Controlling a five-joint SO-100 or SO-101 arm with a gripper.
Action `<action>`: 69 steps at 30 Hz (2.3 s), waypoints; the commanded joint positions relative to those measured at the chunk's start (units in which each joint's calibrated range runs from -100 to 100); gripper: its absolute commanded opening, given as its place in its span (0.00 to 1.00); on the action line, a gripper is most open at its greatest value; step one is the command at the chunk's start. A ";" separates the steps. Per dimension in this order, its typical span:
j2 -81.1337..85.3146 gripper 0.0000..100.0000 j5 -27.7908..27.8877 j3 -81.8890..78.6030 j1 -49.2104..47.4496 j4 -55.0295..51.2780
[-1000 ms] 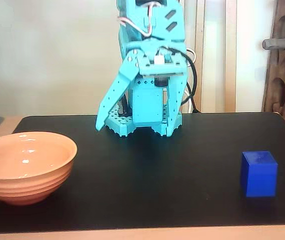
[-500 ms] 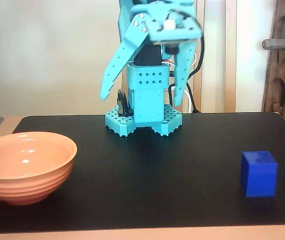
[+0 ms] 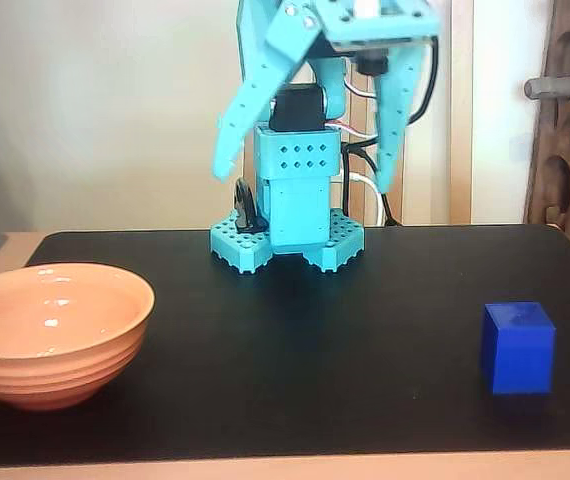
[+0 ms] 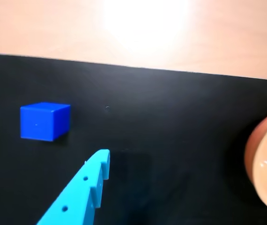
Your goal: Place the blue cube in the orange bowl.
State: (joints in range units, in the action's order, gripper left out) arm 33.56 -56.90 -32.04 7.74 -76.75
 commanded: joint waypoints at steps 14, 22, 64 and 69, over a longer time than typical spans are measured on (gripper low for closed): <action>-6.59 0.41 -6.15 6.54 -17.36 3.58; -9.66 0.41 -7.36 6.72 -19.47 10.98; -18.43 0.41 -14.76 -6.53 -27.80 31.54; -13.92 0.41 -14.76 -9.97 -27.29 31.19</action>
State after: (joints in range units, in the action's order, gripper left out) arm 14.10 -70.74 -40.07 -19.92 -46.81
